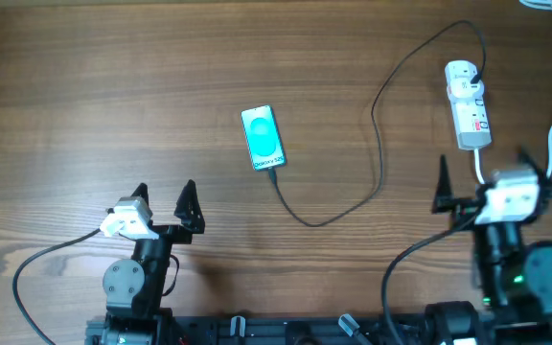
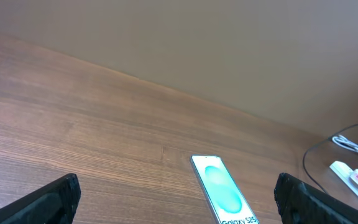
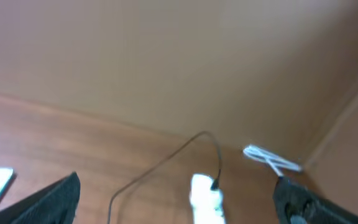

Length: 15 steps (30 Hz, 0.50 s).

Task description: Plug charger to phone and switch on socket

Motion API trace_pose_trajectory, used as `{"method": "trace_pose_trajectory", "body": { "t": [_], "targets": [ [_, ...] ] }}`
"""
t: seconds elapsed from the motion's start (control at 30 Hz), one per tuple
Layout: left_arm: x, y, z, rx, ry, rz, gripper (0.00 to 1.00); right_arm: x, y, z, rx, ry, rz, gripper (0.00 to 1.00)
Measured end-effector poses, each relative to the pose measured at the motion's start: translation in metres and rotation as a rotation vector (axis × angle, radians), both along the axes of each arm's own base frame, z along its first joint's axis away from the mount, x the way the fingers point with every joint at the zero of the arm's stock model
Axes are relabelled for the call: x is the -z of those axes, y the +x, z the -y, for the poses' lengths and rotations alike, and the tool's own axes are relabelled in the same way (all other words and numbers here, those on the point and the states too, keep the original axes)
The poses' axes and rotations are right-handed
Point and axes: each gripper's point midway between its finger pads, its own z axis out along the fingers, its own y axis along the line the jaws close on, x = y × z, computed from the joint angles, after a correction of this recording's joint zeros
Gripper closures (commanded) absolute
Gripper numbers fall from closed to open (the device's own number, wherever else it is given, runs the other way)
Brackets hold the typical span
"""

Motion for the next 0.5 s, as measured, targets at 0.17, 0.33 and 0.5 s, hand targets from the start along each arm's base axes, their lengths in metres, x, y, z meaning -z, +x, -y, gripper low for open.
{"method": "trace_pose_trajectory", "body": {
  "t": [0.17, 0.33, 0.5],
  "targets": [
    [0.0, 0.0, 0.0, 0.0, 0.0, -0.001, 0.0, 0.03, 0.004, -0.01, -0.055, 0.013, 0.237, 0.0],
    [0.0, 0.0, 0.0, 0.0, 0.0, -0.001, 0.0, 0.001, -0.017, -0.012, -0.077, 0.019, 0.478, 0.0],
    [0.0, 0.0, 0.0, 0.0, 0.0, -0.001, 0.0, 0.018, -0.012, -0.015, -0.091, 0.016, 0.48, 0.0]
  ]
}}
